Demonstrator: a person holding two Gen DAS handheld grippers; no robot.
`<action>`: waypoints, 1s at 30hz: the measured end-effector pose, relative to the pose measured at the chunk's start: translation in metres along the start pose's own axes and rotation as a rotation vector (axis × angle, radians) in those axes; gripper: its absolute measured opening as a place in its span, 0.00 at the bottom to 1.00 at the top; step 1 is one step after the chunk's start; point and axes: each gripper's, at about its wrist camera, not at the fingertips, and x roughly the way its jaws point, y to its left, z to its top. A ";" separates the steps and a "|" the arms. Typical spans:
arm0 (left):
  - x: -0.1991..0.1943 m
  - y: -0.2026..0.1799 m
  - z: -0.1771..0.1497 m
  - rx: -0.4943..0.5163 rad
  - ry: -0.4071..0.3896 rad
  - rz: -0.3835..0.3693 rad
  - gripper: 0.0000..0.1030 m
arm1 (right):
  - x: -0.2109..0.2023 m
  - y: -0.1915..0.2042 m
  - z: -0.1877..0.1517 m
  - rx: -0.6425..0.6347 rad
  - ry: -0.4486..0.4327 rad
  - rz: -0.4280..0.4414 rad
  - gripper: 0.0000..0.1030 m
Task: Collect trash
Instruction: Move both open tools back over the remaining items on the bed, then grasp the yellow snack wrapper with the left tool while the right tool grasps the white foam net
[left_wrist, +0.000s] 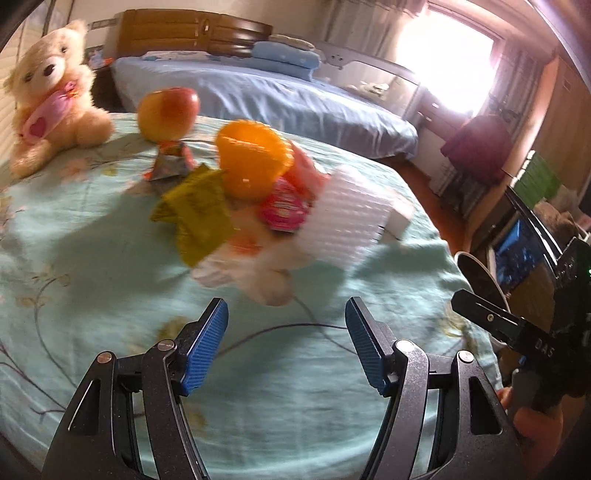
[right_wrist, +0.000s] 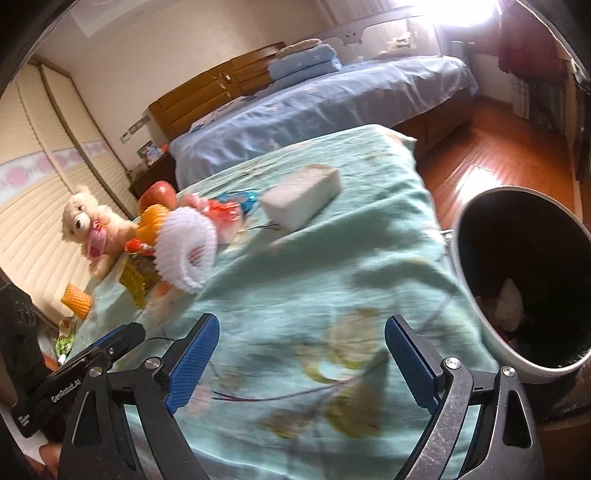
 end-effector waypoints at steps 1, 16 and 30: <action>-0.001 0.005 0.000 -0.006 -0.001 0.005 0.65 | 0.002 0.004 0.000 -0.006 0.003 0.006 0.90; 0.003 0.042 0.019 -0.058 0.000 0.047 0.65 | 0.029 0.047 0.006 -0.062 0.050 0.075 0.90; 0.030 0.052 0.047 -0.051 0.012 0.057 0.65 | 0.071 0.069 0.029 -0.073 0.100 0.171 0.89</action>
